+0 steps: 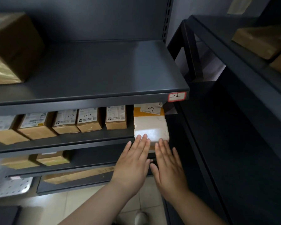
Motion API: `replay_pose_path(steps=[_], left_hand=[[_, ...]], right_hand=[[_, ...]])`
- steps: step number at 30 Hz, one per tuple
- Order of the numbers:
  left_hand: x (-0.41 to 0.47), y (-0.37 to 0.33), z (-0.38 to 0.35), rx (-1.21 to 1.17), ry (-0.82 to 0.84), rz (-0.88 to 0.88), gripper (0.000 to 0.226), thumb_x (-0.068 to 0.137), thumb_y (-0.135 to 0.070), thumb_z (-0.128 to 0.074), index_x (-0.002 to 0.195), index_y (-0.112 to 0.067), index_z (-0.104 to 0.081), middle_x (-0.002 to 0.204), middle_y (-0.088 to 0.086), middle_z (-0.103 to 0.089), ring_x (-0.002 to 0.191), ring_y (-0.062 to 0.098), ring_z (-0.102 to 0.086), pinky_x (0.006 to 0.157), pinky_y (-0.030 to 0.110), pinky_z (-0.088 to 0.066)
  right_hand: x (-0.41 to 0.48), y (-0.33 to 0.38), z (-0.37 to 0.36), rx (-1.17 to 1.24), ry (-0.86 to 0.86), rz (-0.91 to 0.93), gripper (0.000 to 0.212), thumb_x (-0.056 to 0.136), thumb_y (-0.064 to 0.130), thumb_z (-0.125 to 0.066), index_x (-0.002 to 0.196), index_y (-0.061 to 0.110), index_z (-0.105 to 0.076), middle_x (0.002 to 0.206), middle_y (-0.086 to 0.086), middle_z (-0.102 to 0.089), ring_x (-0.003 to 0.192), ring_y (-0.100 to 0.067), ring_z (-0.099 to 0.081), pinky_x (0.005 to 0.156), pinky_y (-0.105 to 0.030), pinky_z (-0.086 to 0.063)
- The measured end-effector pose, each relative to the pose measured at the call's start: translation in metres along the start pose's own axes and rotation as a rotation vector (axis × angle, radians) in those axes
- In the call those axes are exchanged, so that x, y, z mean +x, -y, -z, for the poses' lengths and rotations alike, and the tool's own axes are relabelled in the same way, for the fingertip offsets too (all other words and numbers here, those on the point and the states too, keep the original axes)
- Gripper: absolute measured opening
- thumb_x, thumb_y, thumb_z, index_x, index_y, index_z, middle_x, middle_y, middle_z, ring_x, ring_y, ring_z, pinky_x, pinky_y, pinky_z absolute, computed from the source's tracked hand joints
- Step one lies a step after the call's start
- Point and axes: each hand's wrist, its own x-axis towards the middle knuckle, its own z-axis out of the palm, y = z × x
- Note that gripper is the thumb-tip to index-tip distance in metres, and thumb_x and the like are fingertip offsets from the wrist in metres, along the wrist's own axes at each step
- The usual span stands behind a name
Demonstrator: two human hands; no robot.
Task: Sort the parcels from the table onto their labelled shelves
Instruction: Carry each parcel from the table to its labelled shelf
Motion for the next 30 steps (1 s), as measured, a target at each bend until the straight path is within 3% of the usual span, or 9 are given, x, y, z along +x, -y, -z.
replay_pose_path(steps=[2, 5, 8, 10, 12, 17, 22, 25, 30], left_hand=[[0.006, -0.003, 0.003, 0.048, 0.054, 0.045, 0.055, 0.095, -0.034, -0.021, 0.144, -0.009, -0.026, 0.155, 0.009, -0.026, 0.142, 0.019, -0.017, 0.117, 0.038, -0.015], [0.02, 0.003, 0.004, 0.13, 0.092, 0.061, 0.055, 0.103, -0.035, -0.015, 0.144, -0.016, 0.016, 0.153, 0.001, 0.023, 0.137, 0.013, 0.025, 0.112, 0.031, 0.016], [0.039, 0.009, 0.005, 0.171, 0.093, 0.091, 0.059, 0.104, -0.032, -0.018, 0.149, -0.015, 0.016, 0.151, 0.0, 0.03, 0.142, 0.014, 0.022, 0.114, 0.031, 0.013], [0.053, 0.012, 0.005, 0.181, 0.13, 0.11, 0.059, 0.104, -0.031, -0.019, 0.15, -0.013, 0.014, 0.153, 0.001, 0.028, 0.145, 0.016, 0.019, 0.116, 0.033, 0.009], [0.067, 0.016, 0.006, 0.214, 0.169, 0.121, 0.06, 0.104, -0.031, -0.021, 0.15, -0.012, 0.013, 0.156, 0.004, 0.024, 0.145, 0.017, 0.017, 0.117, 0.034, 0.006], [0.086, 0.021, 0.012, 0.158, 0.229, 0.159, 0.061, 0.104, -0.033, -0.022, 0.151, -0.014, 0.012, 0.157, 0.004, 0.022, 0.145, 0.016, 0.017, 0.119, 0.036, 0.005], [0.07, 0.023, 0.011, 0.098, 0.116, 0.108, 0.061, 0.103, -0.034, -0.024, 0.15, -0.015, 0.01, 0.156, 0.0, 0.019, 0.146, 0.015, 0.013, 0.12, 0.038, 0.001], [0.047, 0.031, 0.001, 0.024, -0.019, 0.052, 0.061, 0.1, -0.032, -0.032, 0.15, -0.015, 0.0, 0.157, 0.001, 0.005, 0.147, 0.016, 0.002, 0.119, 0.035, -0.002], [0.032, 0.046, -0.011, 0.039, -0.016, 0.006, 0.058, 0.096, -0.032, -0.033, 0.149, -0.012, -0.023, 0.156, 0.005, -0.023, 0.144, 0.018, -0.015, 0.116, 0.036, -0.014]], right_hand=[[0.009, -0.003, 0.001, -0.056, 0.039, -0.014, 0.06, 0.1, 0.046, -0.004, 0.146, 0.01, -0.021, 0.152, -0.008, -0.026, 0.143, -0.016, -0.016, 0.112, -0.038, -0.012], [0.03, -0.008, 0.003, -0.118, 0.074, -0.011, 0.059, 0.098, 0.043, -0.02, 0.143, 0.008, -0.034, 0.15, -0.008, -0.032, 0.141, -0.02, -0.026, 0.11, -0.04, -0.013], [0.05, -0.01, 0.01, -0.15, 0.109, 0.016, 0.064, 0.094, 0.043, -0.018, 0.147, 0.008, -0.024, 0.154, -0.004, -0.01, 0.144, -0.018, -0.01, 0.115, -0.038, -0.001], [0.065, -0.012, 0.014, -0.135, 0.129, 0.037, 0.062, 0.097, 0.043, -0.014, 0.15, 0.012, -0.004, 0.152, 0.002, 0.015, 0.143, -0.013, 0.014, 0.116, -0.035, 0.012], [0.078, -0.013, 0.016, -0.115, 0.152, 0.034, 0.062, 0.101, 0.039, -0.022, 0.15, 0.014, 0.005, 0.152, 0.003, 0.022, 0.139, -0.011, 0.023, 0.115, -0.035, 0.013], [0.097, -0.014, 0.022, -0.091, 0.198, 0.028, 0.062, 0.102, 0.035, -0.026, 0.151, 0.015, 0.006, 0.158, -0.001, 0.017, 0.137, -0.008, 0.025, 0.114, -0.031, 0.013], [0.077, -0.013, 0.026, -0.012, 0.168, 0.055, 0.062, 0.099, 0.043, -0.018, 0.151, 0.016, 0.003, 0.151, 0.006, 0.02, 0.136, -0.006, 0.025, 0.112, -0.027, 0.017], [0.05, -0.014, 0.022, 0.013, 0.176, 0.01, 0.071, 0.084, 0.053, 0.006, 0.146, 0.019, 0.012, 0.148, 0.01, 0.021, 0.136, -0.004, 0.027, 0.109, -0.024, 0.019], [0.022, -0.011, 0.019, 0.014, 0.177, -0.106, 0.07, 0.079, 0.054, 0.012, 0.139, 0.02, 0.017, 0.15, 0.009, 0.02, 0.137, -0.005, 0.025, 0.11, -0.025, 0.019]])
